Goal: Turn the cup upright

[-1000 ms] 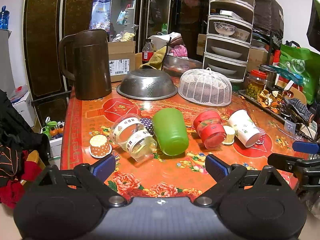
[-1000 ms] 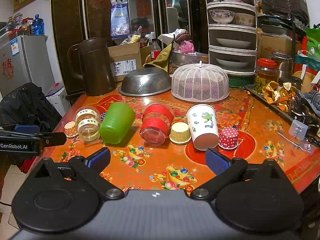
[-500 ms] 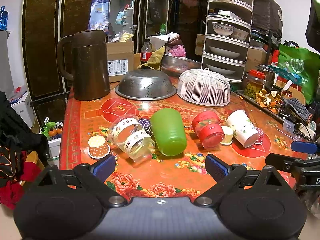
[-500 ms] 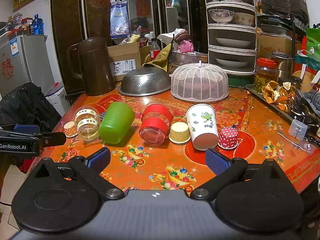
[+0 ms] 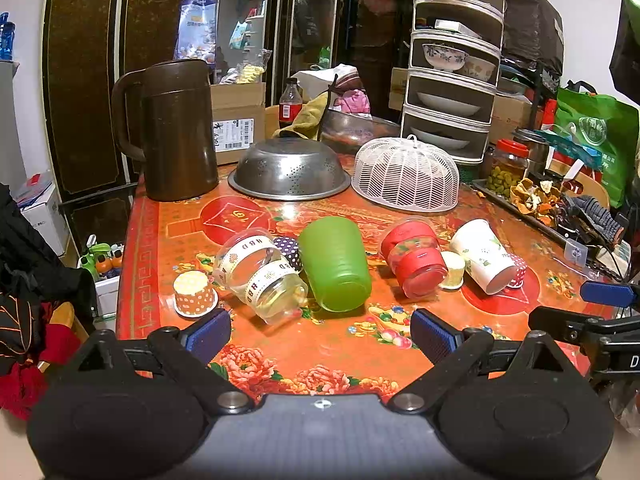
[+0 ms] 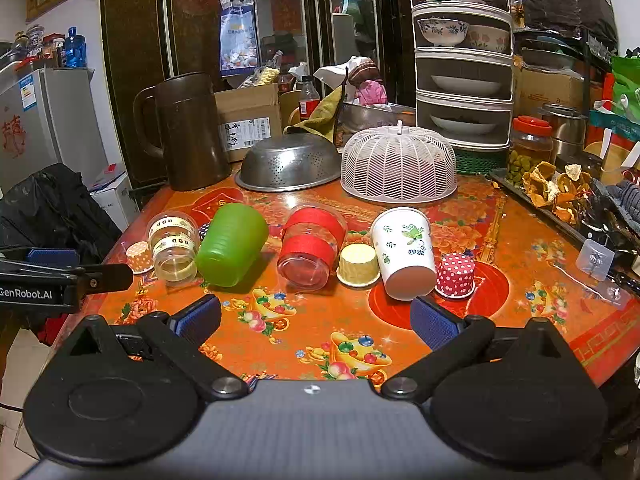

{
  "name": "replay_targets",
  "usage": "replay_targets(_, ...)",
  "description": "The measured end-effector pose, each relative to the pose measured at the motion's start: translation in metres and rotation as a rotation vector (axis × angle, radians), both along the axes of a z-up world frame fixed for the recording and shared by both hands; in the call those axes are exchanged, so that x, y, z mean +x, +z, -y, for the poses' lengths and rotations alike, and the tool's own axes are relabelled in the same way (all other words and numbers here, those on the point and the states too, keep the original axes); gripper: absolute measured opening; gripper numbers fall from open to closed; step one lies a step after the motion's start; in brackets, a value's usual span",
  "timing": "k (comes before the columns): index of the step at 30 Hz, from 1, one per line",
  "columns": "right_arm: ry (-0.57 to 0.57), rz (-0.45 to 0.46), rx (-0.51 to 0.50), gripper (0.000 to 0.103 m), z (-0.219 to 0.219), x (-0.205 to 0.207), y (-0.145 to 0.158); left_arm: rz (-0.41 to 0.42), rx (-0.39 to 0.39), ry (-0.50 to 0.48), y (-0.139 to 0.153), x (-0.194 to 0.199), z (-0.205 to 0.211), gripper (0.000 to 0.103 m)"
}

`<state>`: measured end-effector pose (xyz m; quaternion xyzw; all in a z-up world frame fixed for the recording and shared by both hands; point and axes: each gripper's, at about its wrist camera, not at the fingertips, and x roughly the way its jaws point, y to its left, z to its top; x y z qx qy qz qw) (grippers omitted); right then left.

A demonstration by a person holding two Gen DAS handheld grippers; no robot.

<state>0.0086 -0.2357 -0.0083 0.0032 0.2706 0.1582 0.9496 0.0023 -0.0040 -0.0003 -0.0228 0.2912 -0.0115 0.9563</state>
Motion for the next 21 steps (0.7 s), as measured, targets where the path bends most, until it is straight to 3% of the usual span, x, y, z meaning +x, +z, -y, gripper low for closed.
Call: replay_targets(21,-0.001,-0.004,-0.005,0.102,0.0015,0.0018,-0.0006,-0.002,-0.005,-0.004,0.0008,0.0006,0.0004,0.098)
